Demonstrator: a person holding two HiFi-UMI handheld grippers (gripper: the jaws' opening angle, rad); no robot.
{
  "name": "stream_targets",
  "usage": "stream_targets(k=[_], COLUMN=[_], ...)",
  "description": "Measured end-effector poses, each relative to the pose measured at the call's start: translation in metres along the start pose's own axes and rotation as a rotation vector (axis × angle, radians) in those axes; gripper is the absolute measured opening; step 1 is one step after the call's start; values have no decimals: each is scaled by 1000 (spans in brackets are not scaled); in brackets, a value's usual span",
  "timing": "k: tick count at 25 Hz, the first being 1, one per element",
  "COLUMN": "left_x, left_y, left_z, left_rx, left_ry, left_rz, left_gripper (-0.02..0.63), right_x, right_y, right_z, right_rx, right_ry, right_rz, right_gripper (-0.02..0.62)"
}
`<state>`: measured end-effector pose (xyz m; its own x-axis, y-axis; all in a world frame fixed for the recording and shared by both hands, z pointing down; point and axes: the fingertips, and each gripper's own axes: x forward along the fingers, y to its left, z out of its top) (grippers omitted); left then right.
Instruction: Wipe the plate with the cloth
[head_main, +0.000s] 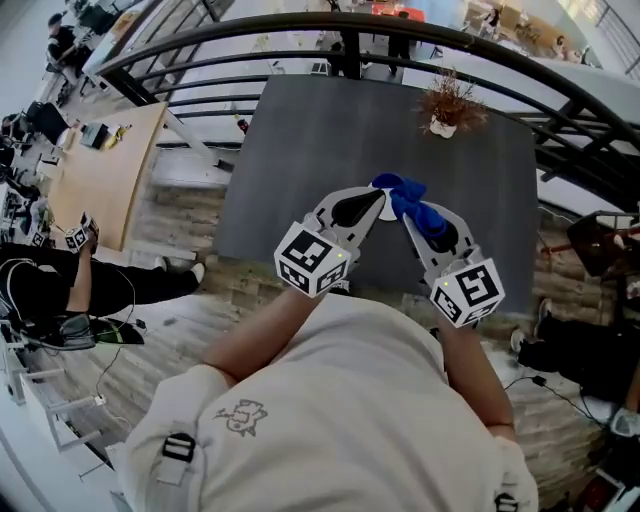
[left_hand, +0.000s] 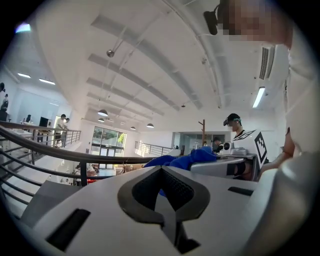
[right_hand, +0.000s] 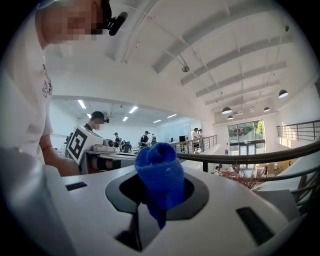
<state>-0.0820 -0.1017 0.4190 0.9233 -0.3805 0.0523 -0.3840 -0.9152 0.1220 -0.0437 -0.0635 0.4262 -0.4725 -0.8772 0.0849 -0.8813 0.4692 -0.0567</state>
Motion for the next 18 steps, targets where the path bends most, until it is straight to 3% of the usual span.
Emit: stream_targets(k=[11,18], left_x=[-65,-119], left_y=[-132,-172], left_z=[13,-11], left_rx=[-10,22], left_ry=[-27,-33], left_rz=[67,95], left_gripper=[7,7], right_x=[-119,-155], right_y=[74,130], right_z=[20,-2], right_rx=[-23,-14], right_ry=[1,4], right_rz=[85,108], right_gripper=[86,86])
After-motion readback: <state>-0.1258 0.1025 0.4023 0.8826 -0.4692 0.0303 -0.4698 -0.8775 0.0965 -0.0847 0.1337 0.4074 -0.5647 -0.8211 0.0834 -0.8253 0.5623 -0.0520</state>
